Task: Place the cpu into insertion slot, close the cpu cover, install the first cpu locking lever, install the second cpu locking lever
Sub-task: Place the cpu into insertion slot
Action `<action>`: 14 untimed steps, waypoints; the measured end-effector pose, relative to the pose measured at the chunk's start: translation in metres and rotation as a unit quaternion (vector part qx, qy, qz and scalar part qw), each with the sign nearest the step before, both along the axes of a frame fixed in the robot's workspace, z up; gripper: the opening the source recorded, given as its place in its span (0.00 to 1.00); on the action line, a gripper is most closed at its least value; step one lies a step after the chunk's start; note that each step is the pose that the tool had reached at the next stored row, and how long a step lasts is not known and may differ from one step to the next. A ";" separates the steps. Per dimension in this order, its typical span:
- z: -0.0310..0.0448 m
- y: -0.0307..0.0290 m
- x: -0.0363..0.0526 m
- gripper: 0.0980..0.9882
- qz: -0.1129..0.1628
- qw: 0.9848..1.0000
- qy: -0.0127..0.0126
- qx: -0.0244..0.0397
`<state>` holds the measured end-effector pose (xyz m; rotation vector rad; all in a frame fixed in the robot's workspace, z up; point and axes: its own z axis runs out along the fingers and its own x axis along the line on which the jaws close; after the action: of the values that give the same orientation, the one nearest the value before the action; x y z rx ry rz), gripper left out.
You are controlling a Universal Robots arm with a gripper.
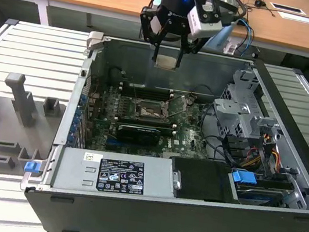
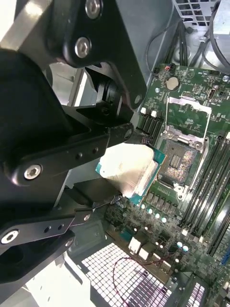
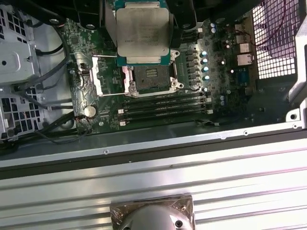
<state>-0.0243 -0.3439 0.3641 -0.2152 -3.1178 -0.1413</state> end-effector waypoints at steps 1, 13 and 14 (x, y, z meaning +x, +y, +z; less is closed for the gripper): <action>0.0000 0.0000 0.0000 0.48 -0.002 1.000 0.000 0.000; -0.0041 0.0000 0.0000 0.48 -0.027 1.000 0.000 0.000; -0.0043 0.0000 0.0000 0.48 -0.027 1.000 0.000 0.000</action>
<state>-0.0243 -0.3439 0.3598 -0.2995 -3.1132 -0.1418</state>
